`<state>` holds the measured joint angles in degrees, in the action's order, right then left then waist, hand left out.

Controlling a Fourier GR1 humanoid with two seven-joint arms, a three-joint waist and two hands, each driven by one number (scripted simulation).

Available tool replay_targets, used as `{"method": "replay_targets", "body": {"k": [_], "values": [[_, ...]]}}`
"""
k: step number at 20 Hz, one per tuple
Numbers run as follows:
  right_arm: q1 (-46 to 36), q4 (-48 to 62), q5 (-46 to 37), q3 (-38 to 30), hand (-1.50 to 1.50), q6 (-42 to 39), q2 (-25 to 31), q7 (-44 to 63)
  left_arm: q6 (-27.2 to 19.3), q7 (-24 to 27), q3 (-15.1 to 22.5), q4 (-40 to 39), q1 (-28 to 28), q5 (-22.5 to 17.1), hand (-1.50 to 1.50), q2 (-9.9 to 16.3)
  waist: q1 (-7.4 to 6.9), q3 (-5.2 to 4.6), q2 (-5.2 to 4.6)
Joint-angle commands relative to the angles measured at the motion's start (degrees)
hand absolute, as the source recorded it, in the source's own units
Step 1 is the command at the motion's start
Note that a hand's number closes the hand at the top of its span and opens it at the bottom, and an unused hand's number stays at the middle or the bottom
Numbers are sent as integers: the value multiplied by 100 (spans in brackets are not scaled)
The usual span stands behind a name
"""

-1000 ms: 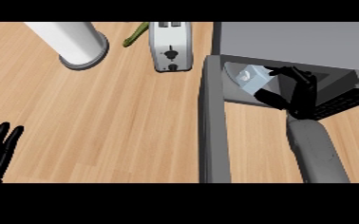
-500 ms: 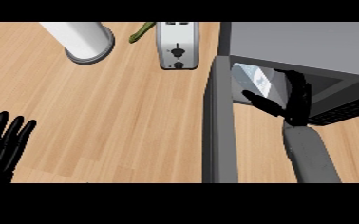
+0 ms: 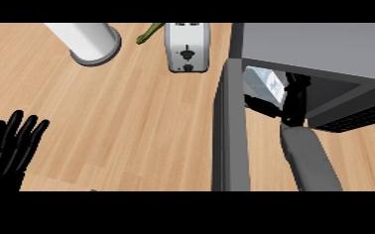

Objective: Pick up the milk, place it into the microwave and close the microwave

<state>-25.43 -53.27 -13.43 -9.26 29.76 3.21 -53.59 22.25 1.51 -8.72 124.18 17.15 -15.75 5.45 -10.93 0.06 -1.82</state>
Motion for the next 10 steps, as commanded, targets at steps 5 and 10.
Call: {"method": "replay_targets", "body": {"k": [5, 10], "values": [[-901, 1036, 6, -286, -150, -113, 174, 1365, -47, 2, 102, -52, -63, 221, -150, -31, -27, -10, -143], [-877, 1074, 55, -338, -150, -267, 285, 1290, -134, -83, 315, -10, -133, 361, -150, -143, 73, 3, -145]]}}
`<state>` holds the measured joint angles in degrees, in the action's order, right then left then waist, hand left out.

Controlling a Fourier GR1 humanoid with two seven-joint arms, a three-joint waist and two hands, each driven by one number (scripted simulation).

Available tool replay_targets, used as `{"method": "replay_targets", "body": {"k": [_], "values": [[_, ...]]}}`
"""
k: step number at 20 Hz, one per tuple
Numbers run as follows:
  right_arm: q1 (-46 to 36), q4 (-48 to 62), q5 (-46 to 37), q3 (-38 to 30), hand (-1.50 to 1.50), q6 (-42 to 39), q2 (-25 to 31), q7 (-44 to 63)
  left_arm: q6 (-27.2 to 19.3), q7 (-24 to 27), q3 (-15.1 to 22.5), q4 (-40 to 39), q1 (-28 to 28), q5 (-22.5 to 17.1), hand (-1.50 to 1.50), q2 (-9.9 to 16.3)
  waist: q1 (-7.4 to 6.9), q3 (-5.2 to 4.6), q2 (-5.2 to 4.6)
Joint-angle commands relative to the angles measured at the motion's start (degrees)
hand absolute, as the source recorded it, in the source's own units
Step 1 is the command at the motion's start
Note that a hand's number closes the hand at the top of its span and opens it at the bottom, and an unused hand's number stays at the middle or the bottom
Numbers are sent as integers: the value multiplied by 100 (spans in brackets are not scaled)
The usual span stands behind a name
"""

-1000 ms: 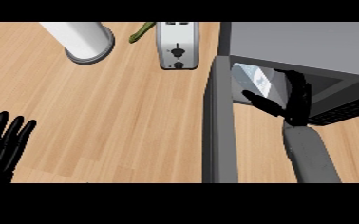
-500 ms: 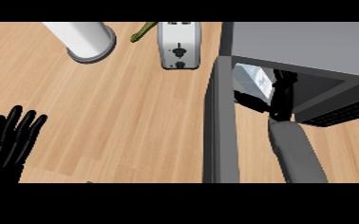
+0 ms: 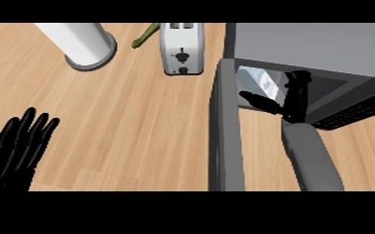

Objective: Pick up the milk, place it into the microwave and close the microwave

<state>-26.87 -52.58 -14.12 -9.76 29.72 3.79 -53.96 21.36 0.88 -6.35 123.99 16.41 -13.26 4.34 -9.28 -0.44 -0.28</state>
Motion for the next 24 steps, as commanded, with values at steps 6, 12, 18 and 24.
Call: {"method": "replay_targets", "body": {"k": [6, 12, 18, 24], "values": [[-716, 1103, 234, -198, -150, -621, 229, 1319, -82, 23, 350, 20, -28, 247, -150, -219, -33, 54, -253], [-767, 1202, 382, -235, -150, -734, 158, 1382, -118, -18, 349, -87, -100, 339, -150, -200, 90, 54, -250], [-748, 1304, 482, -146, -150, -1081, 140, 1409, -141, -118, 581, -91, -106, 500, -150, -267, 272, 55, -176], [-654, 1347, 804, -29, -150, -1713, -83, 1220, -40, -147, 802, -376, -228, 515, -150, -302, 441, 57, -160]]}}
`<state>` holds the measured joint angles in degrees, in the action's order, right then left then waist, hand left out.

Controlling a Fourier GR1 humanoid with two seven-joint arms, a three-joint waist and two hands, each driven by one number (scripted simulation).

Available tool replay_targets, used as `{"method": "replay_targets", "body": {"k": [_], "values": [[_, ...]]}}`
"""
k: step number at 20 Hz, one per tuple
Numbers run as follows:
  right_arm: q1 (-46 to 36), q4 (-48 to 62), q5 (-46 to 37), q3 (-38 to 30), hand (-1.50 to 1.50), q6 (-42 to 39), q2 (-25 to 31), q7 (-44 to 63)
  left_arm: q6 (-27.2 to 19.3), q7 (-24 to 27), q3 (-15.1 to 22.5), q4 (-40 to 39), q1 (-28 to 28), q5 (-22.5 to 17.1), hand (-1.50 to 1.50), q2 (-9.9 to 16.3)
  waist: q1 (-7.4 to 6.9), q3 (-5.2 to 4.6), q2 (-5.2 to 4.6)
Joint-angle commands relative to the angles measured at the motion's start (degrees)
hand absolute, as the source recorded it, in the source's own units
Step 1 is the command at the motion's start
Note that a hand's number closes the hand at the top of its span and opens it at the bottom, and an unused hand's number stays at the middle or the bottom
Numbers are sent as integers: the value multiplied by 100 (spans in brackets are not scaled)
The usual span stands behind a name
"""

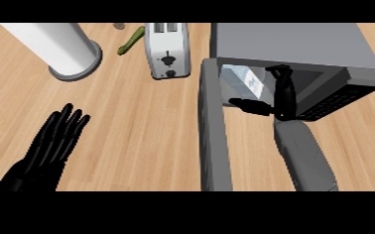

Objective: Pick up the milk, place it into the microwave and close the microwave

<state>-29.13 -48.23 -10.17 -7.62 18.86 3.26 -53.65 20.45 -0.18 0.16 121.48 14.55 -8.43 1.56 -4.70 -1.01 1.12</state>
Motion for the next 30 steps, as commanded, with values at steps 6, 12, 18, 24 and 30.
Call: {"method": "replay_targets", "body": {"k": [6, 12, 18, 24, 30], "values": [[-301, 882, 745, -284, -150, -1313, 114, 1240, 284, -118, 339, -356, -278, 249, -150, 198, 252, 110, -234], [107, 940, 682, -116, -150, -1402, -59, 927, 540, 18, 844, -672, -411, 604, 150, 220, 377, 104, -168], [731, 173, 864, 35, -150, -2004, 173, 1274, 268, 399, 984, -2184, -1321, 1236, 150, -97, 546, 97, -110], [1695, -1094, 951, 275, -150, -2275, 298, 1623, 173, 507, 1611, -2934, -1722, 2101, 150, -102, 618, 95, -99], [3095, -3222, 1083, 524, -150, -2374, 407, 2181, -19, 502, 2193, -3405, -1951, 2140, 150, -154, 571, 95, -95]]}}
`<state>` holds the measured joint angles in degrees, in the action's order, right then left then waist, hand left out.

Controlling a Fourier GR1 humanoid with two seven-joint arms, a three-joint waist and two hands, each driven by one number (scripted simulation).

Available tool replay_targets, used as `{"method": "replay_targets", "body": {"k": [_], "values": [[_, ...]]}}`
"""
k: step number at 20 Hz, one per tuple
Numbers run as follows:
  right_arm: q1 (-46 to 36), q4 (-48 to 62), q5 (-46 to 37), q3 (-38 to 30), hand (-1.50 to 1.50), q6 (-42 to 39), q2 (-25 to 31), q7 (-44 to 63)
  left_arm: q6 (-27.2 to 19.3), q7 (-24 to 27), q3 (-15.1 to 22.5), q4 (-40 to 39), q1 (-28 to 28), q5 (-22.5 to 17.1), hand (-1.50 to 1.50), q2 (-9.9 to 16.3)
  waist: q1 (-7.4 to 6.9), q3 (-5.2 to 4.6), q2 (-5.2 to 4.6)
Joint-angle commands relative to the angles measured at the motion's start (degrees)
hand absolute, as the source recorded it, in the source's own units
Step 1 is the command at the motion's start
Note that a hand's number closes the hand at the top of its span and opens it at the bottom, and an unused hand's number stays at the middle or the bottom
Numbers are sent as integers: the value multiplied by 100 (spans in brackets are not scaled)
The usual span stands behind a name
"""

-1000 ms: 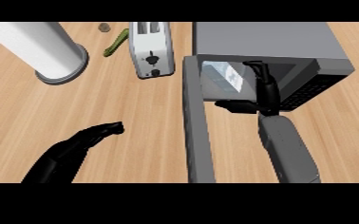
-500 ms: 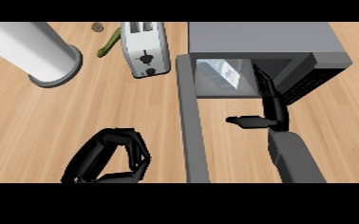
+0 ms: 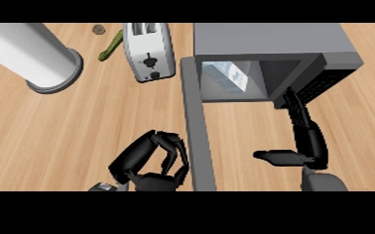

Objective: Pick up the milk, place it into the microwave and close the microwave

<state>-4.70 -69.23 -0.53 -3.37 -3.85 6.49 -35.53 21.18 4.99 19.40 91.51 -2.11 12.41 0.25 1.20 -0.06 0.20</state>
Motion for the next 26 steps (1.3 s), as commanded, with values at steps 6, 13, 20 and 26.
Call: {"method": "replay_targets", "body": {"k": [6, 13, 20, 26], "values": [[1563, -2106, 503, -91, -150, -453, 347, 535, -524, 379, 1386, -1158, -424, -182, 150, -23, -4, 2, -9], [1432, -2883, 1067, -397, -150, -761, 651, 1264, -2888, 608, 3290, -2609, -1602, -1113, 150, -23, 82, -2, -38], [1369, -3216, 1566, -389, -150, -1169, 802, 1475, -4446, 364, 3866, -2680, -2666, -2580, 150, -21, 354, -11, -93], [1441, -3548, 2033, -430, -150, -1565, 1011, 1682, -5155, 841, 3764, -2773, -3165, -3377, 150, -21, 544, -15, -118]]}}
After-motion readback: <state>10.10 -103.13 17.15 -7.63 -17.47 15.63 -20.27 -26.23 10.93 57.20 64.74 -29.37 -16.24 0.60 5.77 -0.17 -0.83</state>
